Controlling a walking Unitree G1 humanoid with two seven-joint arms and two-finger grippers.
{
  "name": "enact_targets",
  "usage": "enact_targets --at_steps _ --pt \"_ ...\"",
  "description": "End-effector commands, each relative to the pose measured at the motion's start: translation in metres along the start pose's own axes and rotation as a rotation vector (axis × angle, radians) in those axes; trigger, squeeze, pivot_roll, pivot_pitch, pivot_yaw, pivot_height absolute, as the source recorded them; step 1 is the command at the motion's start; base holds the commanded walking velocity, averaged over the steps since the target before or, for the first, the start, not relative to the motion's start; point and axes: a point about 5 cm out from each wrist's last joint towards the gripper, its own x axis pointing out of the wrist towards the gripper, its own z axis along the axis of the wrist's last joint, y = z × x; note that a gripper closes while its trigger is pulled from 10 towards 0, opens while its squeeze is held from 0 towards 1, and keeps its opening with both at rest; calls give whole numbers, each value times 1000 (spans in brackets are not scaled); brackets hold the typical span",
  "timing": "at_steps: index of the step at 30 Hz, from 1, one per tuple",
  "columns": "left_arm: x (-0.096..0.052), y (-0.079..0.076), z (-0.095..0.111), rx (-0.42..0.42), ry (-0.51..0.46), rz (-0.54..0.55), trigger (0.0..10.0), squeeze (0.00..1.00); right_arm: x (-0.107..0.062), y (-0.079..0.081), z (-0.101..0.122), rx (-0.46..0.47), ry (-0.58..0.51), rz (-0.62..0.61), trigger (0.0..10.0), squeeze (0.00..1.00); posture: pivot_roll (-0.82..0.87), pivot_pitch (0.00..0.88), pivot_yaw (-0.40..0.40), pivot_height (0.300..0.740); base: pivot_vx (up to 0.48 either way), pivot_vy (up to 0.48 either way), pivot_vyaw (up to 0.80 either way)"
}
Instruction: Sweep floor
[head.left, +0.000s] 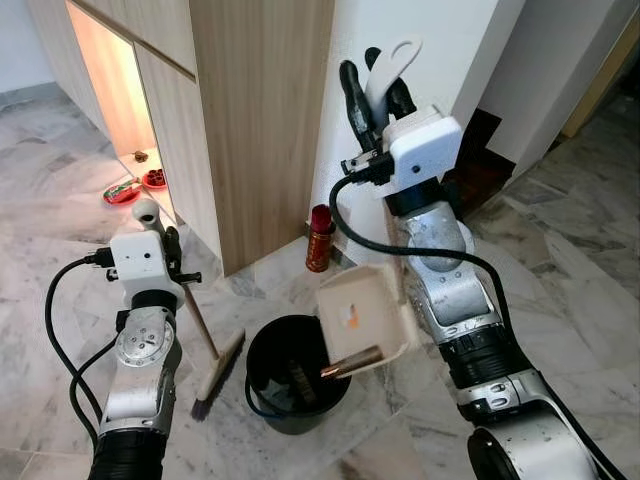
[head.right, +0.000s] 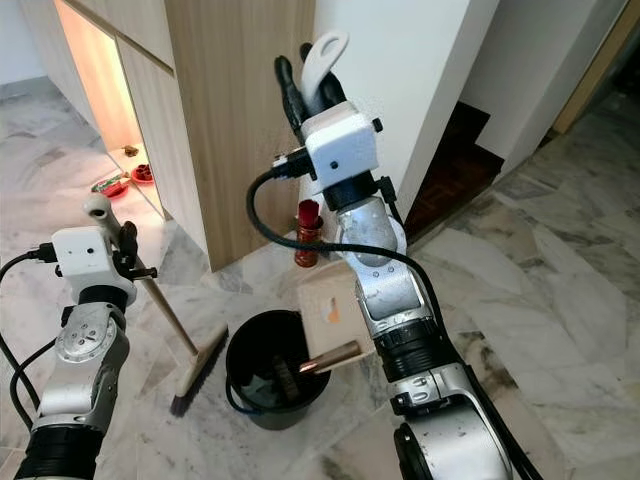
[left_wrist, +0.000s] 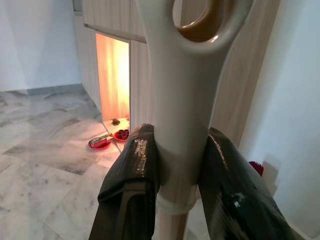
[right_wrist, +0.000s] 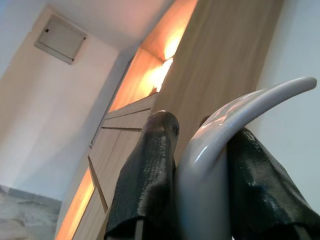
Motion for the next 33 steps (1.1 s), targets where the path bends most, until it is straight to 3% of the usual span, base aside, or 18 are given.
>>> enact_targets --at_steps 1,9,33 --pt "3 -2 15 -14 -78 0 10000 0 7 -8 10 -30 -49 -5 10000 0 143 1 -125 740 0 0 0" --pt "3 -4 14 -18 -78 -3 10000 0 8 -3 16 -90 -96 52 10000 0 140 0 -125 740 0 0 0" --pt "3 -4 14 -18 -78 -3 10000 0 8 -3 16 -90 -96 52 10000 0 140 0 -125 740 0 0 0"
